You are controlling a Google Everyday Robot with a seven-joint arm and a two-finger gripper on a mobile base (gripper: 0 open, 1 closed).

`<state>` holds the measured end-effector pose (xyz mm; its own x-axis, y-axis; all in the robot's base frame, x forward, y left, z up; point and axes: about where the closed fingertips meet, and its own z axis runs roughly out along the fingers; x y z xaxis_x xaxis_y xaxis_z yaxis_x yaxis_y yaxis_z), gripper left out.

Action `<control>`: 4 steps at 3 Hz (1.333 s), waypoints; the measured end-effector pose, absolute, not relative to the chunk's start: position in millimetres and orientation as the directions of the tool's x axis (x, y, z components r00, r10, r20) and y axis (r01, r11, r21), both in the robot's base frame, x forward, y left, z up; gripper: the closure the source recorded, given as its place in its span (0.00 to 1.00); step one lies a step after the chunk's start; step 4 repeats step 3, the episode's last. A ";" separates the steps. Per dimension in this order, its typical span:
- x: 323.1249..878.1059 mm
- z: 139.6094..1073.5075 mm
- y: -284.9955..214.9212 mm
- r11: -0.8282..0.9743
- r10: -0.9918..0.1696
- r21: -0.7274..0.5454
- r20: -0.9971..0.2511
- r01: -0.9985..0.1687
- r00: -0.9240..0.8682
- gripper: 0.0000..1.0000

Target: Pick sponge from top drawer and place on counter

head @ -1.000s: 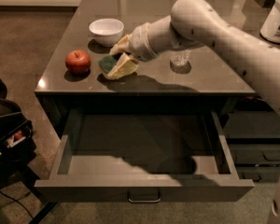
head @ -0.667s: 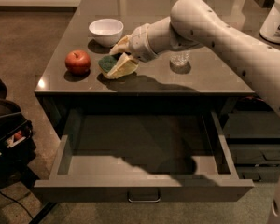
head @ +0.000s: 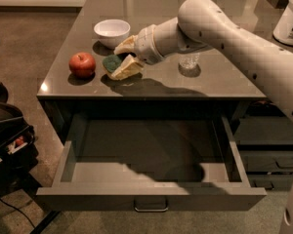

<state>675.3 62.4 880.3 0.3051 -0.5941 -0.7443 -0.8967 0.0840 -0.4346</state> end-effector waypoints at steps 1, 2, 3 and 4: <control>675.3 880.3 62.4 0.084 -0.594 -0.435 -0.744 -0.897 0.305 0.12; 675.3 880.3 62.5 0.084 -0.594 -0.435 -0.744 -0.897 0.305 0.00; 675.3 880.3 62.5 0.084 -0.594 -0.435 -0.744 -0.897 0.305 0.00; 675.3 880.3 62.5 0.084 -0.594 -0.435 -0.744 -0.897 0.305 0.00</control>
Offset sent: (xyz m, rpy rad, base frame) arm 0.0000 0.0000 0.0000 0.0000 0.0000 0.0001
